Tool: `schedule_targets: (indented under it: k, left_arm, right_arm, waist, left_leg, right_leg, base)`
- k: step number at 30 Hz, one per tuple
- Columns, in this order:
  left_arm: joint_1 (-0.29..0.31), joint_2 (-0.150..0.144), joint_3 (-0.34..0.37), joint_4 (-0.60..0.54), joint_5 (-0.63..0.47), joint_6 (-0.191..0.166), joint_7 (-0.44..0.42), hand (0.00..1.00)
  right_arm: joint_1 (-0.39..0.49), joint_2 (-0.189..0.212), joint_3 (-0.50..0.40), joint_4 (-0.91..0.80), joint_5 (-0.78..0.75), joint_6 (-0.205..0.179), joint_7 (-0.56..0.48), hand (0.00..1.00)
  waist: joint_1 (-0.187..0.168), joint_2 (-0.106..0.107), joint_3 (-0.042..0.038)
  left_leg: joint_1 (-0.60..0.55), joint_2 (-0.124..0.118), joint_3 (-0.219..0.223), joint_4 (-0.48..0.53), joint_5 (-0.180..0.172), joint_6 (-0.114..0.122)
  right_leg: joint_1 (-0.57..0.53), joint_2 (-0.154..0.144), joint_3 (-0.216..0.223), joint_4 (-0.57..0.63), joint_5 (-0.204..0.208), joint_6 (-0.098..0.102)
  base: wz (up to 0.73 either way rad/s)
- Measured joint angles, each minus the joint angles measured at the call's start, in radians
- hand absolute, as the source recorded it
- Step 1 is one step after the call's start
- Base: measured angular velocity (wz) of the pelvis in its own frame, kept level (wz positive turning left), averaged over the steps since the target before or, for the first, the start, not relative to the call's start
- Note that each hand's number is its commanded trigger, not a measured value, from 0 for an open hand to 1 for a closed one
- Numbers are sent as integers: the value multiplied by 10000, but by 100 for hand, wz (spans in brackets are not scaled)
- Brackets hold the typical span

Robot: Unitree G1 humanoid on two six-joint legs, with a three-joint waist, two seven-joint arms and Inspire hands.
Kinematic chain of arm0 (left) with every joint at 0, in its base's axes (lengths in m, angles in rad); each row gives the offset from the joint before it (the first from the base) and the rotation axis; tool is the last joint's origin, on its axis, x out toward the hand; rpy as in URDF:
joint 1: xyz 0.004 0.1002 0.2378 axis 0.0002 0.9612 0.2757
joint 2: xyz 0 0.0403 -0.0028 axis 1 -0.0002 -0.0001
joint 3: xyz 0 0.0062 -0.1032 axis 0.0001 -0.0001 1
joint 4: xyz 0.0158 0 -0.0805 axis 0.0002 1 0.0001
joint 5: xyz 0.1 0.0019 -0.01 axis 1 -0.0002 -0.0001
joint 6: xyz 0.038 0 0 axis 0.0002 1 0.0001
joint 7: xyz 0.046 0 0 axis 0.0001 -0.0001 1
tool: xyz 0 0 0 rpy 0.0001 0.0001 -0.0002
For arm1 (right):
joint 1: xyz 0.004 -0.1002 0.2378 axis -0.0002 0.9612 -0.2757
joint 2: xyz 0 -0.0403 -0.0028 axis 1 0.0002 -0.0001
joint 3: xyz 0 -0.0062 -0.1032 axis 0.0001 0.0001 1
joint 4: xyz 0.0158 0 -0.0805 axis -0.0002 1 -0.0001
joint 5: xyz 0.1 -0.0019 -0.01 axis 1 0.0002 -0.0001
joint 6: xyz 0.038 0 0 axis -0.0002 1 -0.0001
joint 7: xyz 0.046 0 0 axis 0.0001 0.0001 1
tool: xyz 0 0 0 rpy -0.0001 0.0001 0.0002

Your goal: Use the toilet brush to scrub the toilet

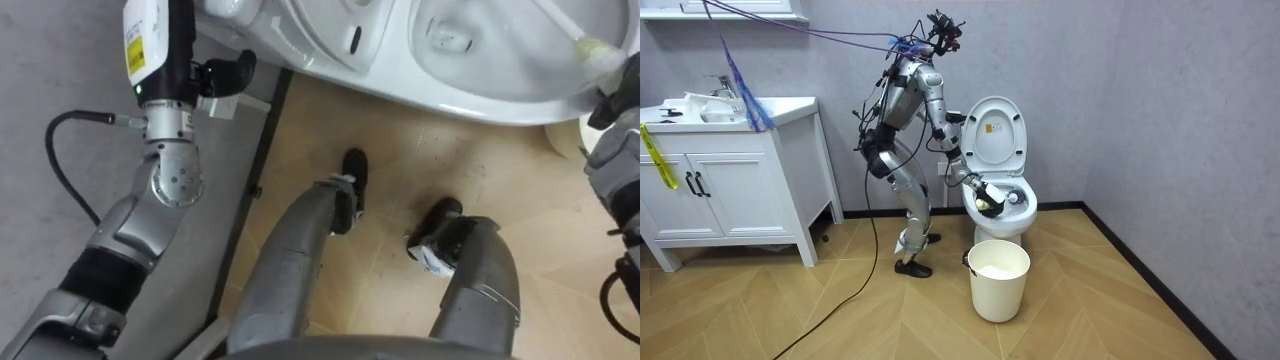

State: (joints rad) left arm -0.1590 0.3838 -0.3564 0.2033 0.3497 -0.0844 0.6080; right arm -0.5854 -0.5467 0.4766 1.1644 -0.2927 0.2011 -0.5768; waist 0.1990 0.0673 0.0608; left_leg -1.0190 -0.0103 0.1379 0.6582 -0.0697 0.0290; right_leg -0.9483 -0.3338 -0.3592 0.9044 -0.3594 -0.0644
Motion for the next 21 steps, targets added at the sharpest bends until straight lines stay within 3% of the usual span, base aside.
schedule_targets:
  k: [5,7,11,15,19,21]
  left_arm:
    - [-3,-68,-26,129,103,115,-130,0]
    - [-2,-221,-54,319,187,142,-189,0]
    - [198,-428,-398,483,248,393,-315,0]
    - [382,-587,-433,519,38,479,-327,0]
    - [622,-588,-285,497,-8,533,-330,0]
    - [723,-589,-276,478,-81,596,-411,0]
  right_arm:
    - [7,235,25,15,-1583,125,448,100]
    - [67,366,141,20,-2593,214,684,100]
    - [490,351,341,76,-3719,637,791,100]
    - [586,224,344,71,-3831,824,1016,100]
    - [974,263,341,-432,-4166,1002,956,100]
    - [1142,287,339,-555,-4252,1079,1032,100]
  waist:
    - [28,17,-89]
    - [154,51,-110]
    - [665,365,-212]
    - [843,767,-245]
    - [770,820,-262]
    - [748,773,-229]
  left_leg:
    - [201,-21,-16,-30,2,24]
    - [364,-9,-86,-123,-19,53]
    - [630,70,-330,-532,-29,128]
    - [712,134,-324,-770,37,127]
    - [814,189,-304,-772,20,52]
    - [925,197,-335,-797,-6,9]
  right_leg:
    - [242,29,-66,-46,18,14]
    - [453,69,-167,-157,40,-1]
    - [878,330,-452,-669,158,66]
    - [980,427,-530,-915,264,-10]
    - [1075,472,-531,-928,191,-69]
    - [1210,521,-532,-1006,152,-55]
  base:
    - [0]
    - [0]
    - [-1]
    - [-2]
    - [1]
    - [0]
